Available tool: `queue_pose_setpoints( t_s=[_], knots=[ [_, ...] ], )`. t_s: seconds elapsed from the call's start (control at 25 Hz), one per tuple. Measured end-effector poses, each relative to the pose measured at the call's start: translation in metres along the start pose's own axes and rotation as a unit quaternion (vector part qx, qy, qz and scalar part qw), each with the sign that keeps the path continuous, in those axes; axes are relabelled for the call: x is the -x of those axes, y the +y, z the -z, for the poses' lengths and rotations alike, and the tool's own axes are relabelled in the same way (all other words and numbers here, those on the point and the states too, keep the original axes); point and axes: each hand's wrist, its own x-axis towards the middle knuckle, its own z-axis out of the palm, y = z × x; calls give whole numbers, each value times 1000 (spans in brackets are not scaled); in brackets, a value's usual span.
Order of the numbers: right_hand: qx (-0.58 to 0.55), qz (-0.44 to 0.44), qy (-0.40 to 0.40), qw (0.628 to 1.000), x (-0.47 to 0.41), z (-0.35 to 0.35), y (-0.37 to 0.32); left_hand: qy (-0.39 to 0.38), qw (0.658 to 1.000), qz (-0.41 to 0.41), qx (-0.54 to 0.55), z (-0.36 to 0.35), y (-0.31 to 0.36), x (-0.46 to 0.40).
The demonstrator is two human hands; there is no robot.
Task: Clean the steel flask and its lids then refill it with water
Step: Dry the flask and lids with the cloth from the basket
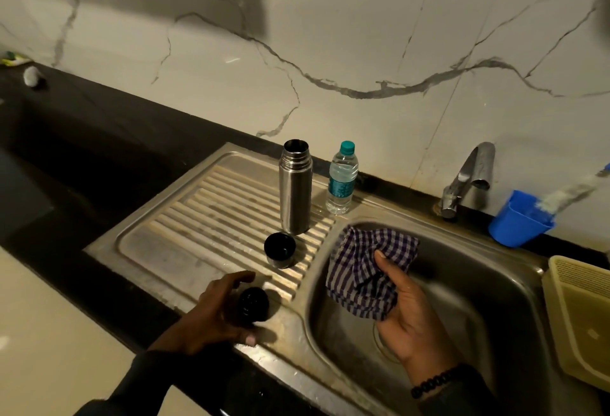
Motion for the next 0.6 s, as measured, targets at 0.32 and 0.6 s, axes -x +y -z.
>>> queue_pose_setpoints(
  t_s=[0.32,0.6],
  knots=[
    [33,8,1,999,1,6,4,151,980,-27,128,-26,28,6],
    [223,213,-2,951,19,-8,-18,137,946,-108,272,-34,140,-20]
  ],
)
